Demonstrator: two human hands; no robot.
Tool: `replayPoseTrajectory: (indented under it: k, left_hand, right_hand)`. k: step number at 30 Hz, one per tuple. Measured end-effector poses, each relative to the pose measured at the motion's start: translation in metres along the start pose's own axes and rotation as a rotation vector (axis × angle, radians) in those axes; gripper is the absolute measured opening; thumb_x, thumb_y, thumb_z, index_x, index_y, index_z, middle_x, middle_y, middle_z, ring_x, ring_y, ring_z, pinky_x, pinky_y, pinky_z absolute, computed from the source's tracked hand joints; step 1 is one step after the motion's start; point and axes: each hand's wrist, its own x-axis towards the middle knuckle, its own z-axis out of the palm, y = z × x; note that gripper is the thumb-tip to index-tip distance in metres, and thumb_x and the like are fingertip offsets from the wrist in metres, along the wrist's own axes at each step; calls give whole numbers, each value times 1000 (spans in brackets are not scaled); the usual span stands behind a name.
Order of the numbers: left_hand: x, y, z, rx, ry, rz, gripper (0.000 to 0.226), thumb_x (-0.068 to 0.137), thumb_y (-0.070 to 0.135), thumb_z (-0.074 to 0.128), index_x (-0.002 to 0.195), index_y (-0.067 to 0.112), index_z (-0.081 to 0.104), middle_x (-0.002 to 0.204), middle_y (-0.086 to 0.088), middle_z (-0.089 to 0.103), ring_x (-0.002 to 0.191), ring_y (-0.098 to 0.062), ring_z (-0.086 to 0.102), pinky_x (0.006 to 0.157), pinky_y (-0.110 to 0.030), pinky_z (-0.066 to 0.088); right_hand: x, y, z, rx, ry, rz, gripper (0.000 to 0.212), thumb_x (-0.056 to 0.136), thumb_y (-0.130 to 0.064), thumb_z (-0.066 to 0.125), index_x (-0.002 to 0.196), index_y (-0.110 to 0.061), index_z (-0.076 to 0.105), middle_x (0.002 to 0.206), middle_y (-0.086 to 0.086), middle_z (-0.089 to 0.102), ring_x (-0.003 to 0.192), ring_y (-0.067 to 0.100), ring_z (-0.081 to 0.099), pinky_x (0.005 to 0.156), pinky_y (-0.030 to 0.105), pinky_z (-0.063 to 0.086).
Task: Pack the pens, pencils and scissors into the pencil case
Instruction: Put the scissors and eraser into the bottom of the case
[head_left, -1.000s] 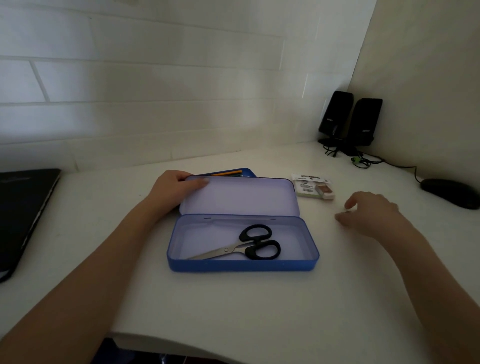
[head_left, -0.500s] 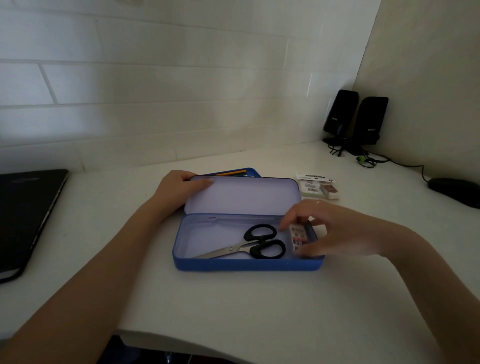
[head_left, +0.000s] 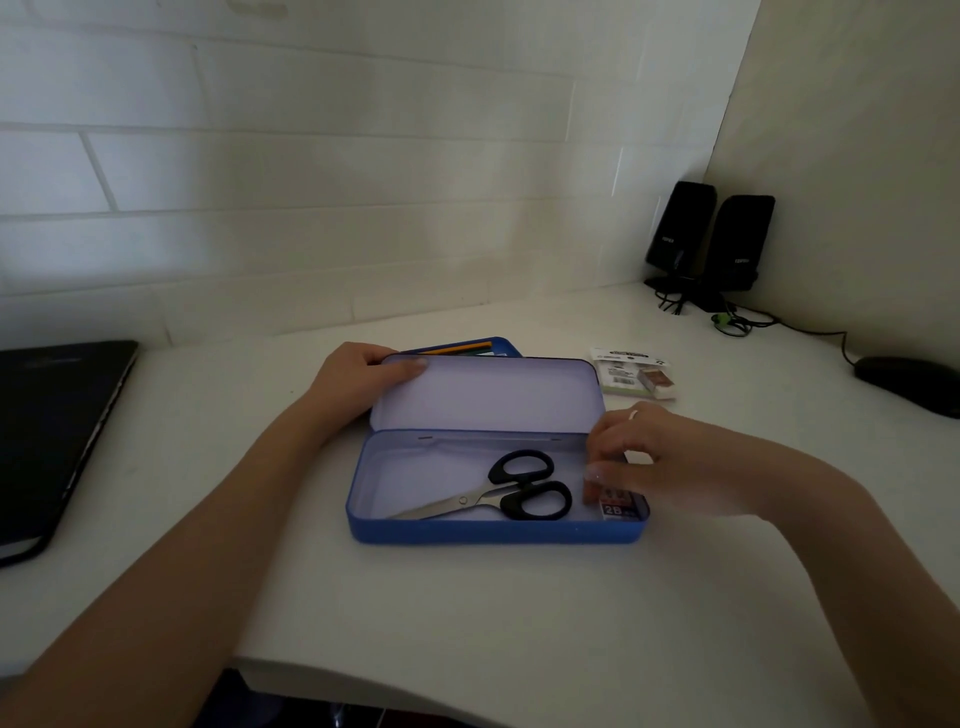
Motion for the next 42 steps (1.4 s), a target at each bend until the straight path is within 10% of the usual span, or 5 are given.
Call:
replayPoseTrajectory:
  k: [4, 9, 16, 26, 42]
  left_hand:
    - [2, -1, 1, -3, 5, -15, 39, 79, 36, 73, 86, -3, 71, 77, -13, 63, 74, -19, 56, 71, -31, 40]
    - [0, 1, 2, -4, 4, -10, 36, 80, 35, 72, 84, -1, 72, 76, -12, 63, 72, -19, 55, 70, -31, 40]
    - [0, 2, 2, -9, 12, 4, 24, 81, 32, 71, 78, 8, 74, 73, -7, 65, 70, -16, 55, 70, -30, 40]
    - [0, 2, 2, -8, 17, -6, 31, 80, 35, 72, 79, 5, 74, 73, -9, 64, 70, -18, 56, 69, -30, 40]
    - [0, 1, 1, -12, 4, -12, 39, 79, 38, 72, 84, -1, 72, 76, -12, 64, 73, -20, 57, 70, -32, 42]
  right_hand:
    - [1, 2, -4, 42, 100, -69, 20, 91, -30, 53, 82, -46, 62, 97, -21, 55, 100, -11, 40, 88, 11, 30]
    - [22, 36, -3, -82, 826, 300, 29, 91, -23, 51, 120, -30, 54, 123, 3, 54, 117, 27, 41, 92, 44, 36]
    - [35, 74, 25, -179, 556, 551, 38, 97, -44, 34, 133, -48, 42, 150, -8, 36, 136, 30, 27, 110, 52, 18]
    - [32, 57, 10, 176, 994, 204, 18, 87, -6, 58, 94, -20, 68, 96, 1, 69, 91, 15, 61, 80, 18, 41]
    - [16, -9, 16, 78, 345, -182, 17, 81, -14, 69, 93, -27, 72, 90, -11, 71, 89, 11, 59, 83, 27, 46]
